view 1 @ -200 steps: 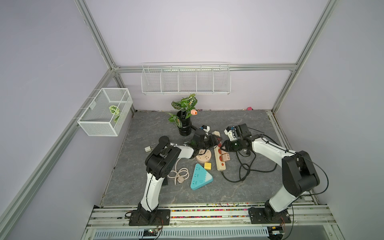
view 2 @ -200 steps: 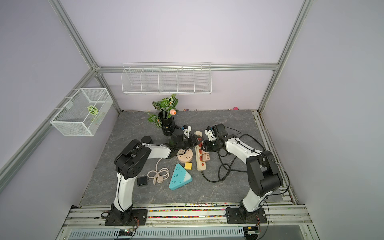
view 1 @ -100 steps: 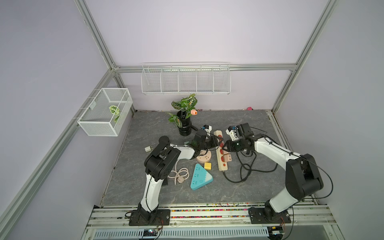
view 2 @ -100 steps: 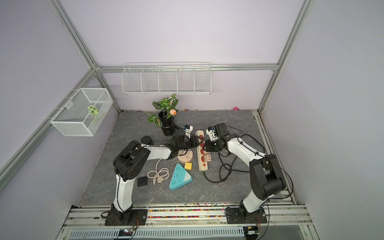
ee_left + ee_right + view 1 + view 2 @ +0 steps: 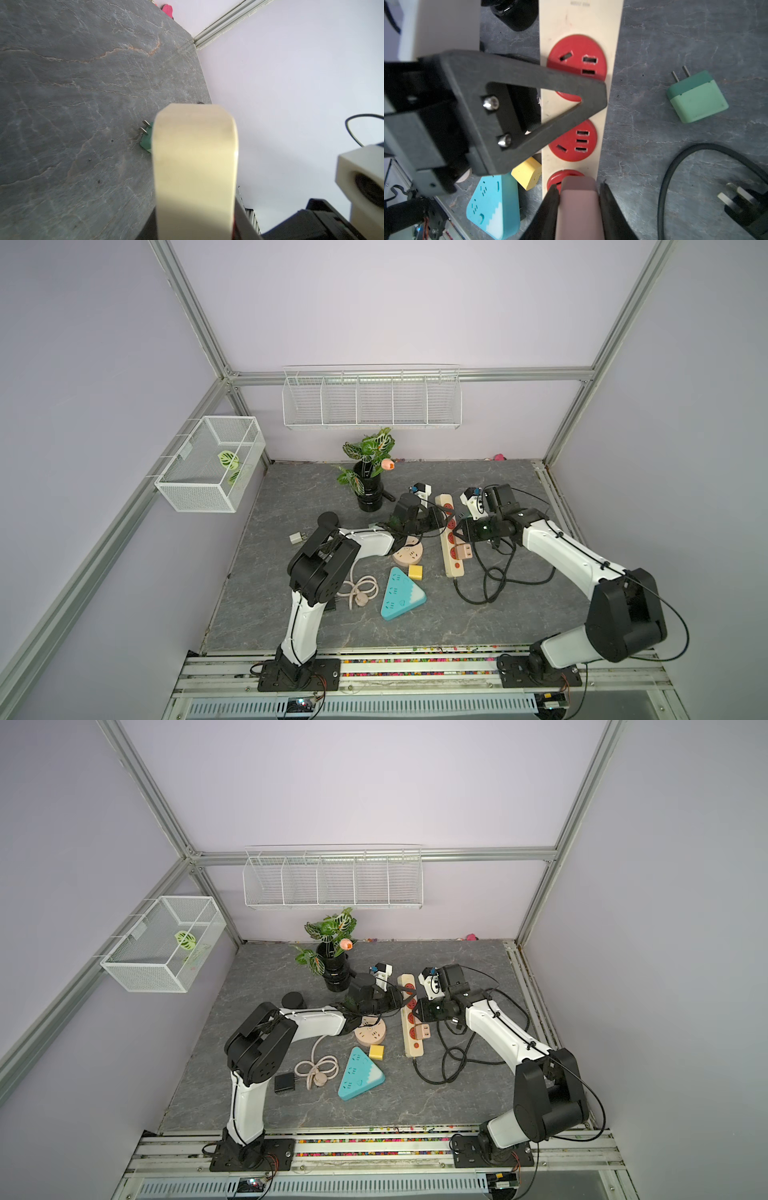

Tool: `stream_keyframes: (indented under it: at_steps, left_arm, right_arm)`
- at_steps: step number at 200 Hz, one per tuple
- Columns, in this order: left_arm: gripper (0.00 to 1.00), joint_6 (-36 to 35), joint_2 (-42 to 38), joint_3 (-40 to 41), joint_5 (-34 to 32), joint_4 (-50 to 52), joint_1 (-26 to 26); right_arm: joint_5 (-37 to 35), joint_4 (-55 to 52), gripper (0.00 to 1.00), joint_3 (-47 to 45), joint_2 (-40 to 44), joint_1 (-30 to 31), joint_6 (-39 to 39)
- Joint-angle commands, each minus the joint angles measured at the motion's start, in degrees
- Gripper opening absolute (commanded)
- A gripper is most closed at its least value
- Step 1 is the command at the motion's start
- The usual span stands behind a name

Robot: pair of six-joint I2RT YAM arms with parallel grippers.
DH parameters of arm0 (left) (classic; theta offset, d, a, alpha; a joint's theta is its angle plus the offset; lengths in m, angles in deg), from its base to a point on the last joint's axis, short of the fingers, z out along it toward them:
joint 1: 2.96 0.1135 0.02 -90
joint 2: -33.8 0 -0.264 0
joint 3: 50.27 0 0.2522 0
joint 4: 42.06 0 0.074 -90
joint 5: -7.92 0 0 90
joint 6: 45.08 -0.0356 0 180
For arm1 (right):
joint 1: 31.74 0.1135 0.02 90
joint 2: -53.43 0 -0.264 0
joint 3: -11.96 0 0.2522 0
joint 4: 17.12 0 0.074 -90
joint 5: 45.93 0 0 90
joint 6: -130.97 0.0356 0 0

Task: Pull the plug off the socket
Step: Remove the plug from the socket, then place the plug at the center of the board.

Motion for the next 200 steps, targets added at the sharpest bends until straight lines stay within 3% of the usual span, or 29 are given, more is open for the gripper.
stream_keyframes:
  at_steps: [1, 19, 41, 57, 79, 105, 139, 200]
  left_arm:
    - [0.0, -8.4, 5.6, 2.3, -12.2, 17.8, 3.5]
    - [0.0, -9.1, 6.6, 0.4, -12.9, 20.8, 3.3]
    - [0.0, -9.4, 7.2, -0.6, -13.5, 23.1, 3.3]
    - [0.0, -9.1, 7.2, 0.3, -13.7, 21.6, 3.3]
    - [0.0, -8.9, 7.9, 0.6, -12.7, 19.6, 3.3]
    - [0.0, -9.6, 9.1, 0.6, -11.2, 18.8, 3.6]
    - [0.0, -9.8, 8.1, 1.5, -9.2, 15.7, 3.7]
    - [0.0, -1.3, 5.9, 3.7, -0.9, 1.0, 3.8]
  right_arm:
    - [1.5, 2.6, 0.0, 0.6, 2.8, -1.8, 5.7]
    - [-0.2, -0.1, 0.0, 2.7, 0.9, -1.2, 4.1]
    - [-1.0, -3.7, 0.0, 5.6, 3.0, -0.3, -5.2]
    - [-5.7, -5.8, 0.0, 6.6, 4.5, -1.7, -6.7]
    - [4.2, -4.1, 0.0, 4.4, 3.9, -7.6, -3.0]
    - [6.7, -0.7, 0.0, 1.3, 3.4, -10.3, -1.3]
    - [12.9, -1.8, 0.0, 5.1, 0.2, -10.5, -3.1]
    - [2.1, 16.4, 0.0, -3.7, -2.7, -7.6, 10.0]
